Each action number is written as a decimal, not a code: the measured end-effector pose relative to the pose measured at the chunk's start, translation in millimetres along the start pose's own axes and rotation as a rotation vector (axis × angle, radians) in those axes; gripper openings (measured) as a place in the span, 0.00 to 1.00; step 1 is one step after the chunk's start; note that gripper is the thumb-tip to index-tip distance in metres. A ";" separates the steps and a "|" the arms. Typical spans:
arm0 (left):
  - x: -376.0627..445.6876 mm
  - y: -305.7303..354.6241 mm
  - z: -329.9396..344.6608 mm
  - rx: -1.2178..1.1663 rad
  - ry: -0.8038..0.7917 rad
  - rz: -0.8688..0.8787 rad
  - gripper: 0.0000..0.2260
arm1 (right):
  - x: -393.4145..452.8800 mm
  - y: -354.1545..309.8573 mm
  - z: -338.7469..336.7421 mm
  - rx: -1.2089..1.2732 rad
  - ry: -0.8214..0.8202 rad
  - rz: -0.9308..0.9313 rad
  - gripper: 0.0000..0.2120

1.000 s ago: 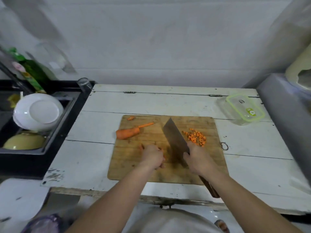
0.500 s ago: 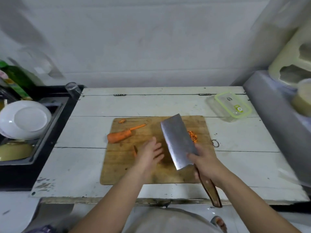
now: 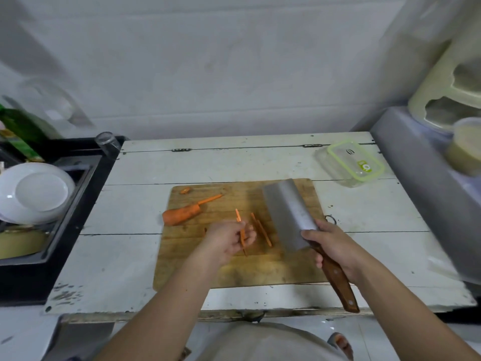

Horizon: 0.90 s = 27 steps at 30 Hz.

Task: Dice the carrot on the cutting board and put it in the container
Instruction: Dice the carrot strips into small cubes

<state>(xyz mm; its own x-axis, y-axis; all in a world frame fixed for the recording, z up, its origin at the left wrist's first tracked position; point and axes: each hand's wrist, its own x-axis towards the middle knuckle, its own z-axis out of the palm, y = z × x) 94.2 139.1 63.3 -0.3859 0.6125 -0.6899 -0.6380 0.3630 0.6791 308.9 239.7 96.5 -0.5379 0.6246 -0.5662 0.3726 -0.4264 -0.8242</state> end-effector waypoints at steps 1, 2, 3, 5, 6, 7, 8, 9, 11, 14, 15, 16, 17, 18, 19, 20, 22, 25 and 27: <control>3.4 2.1 -3.6 0.211 0.050 0.086 0.05 | 0.0 -0.5 -7.5 0.001 0.035 -0.001 0.02; 8.4 4.0 -7.9 0.501 0.090 0.218 0.06 | 0.6 -0.3 -15.2 0.005 0.068 -0.006 0.03; 15.0 5.4 -12.7 0.834 0.096 0.395 0.08 | 1.5 0.4 -22.5 0.009 0.098 -0.015 0.03; 29.0 8.7 -19.0 1.416 -0.034 0.761 0.10 | 2.7 2.0 -33.3 0.019 0.147 -0.037 0.03; 35.7 10.8 -19.6 1.605 -0.128 0.900 0.12 | 2.8 2.7 -36.7 0.026 0.163 -0.048 0.03; 41.8 13.8 -19.8 1.742 -0.221 1.008 0.14 | 2.3 3.1 -39.3 0.030 0.175 -0.055 0.03; 44.9 17.5 -18.3 1.838 -0.311 1.079 0.16 | 0.9 2.6 -40.8 0.027 0.182 -0.059 0.04; 48.1 20.2 -17.1 1.913 -0.397 1.116 0.18 | -0.6 3.1 -42.6 0.021 0.185 -0.061 0.04; 47.5 26.6 -12.6 2.057 -0.548 1.079 0.26 | -4.6 4.8 -45.1 -0.004 0.181 -0.055 0.05; 45.8 38.2 -6.5 2.308 -0.717 0.928 0.38 | -8.2 10.5 -47.5 -0.018 0.190 -0.039 0.04; 48.6 39.2 -5.6 2.374 -0.761 0.938 0.40 | -8.5 12.8 -47.9 -0.023 0.195 -0.038 0.04; 51.3 39.2 -4.7 2.416 -0.790 0.975 0.41 | -8.7 14.8 -47.3 -0.029 0.197 -0.038 0.04; 53.7 38.7 -4.0 2.439 -0.795 1.026 0.40 | -9.0 16.4 -46.1 -0.035 0.196 -0.035 0.05; 56.0 37.8 -3.8 2.442 -0.783 1.077 0.38 | -8.9 17.8 -44.9 -0.035 0.193 -0.029 0.05; 57.2 36.8 -4.3 2.428 -0.763 1.126 0.33 | -9.2 19.0 -43.8 -0.037 0.189 -0.019 0.06; 58.2 35.6 -6.1 2.398 -0.746 1.171 0.27 | -9.1 20.3 -43.0 -0.038 0.183 -0.009 0.06; 58.4 31.4 -15.2 2.297 -0.677 1.242 0.15 | -8.9 23.3 -42.5 -0.039 0.156 0.000 0.07; 52.8 16.4 -27.2 2.166 -0.380 1.199 0.07 | -8.0 24.5 -39.9 -0.061 0.124 -0.009 0.07; 46.9 2.2 -24.9 2.073 -0.132 1.009 0.08 | -7.3 22.5 -35.2 -0.083 0.121 -0.014 0.07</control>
<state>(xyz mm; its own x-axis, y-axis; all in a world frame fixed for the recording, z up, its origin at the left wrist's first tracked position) 58.2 151.2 26.3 0.0537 0.9901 -0.1296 0.9983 -0.0561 -0.0151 347.8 248.6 82.2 -0.4499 0.7068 -0.5460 0.4297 -0.3647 -0.8261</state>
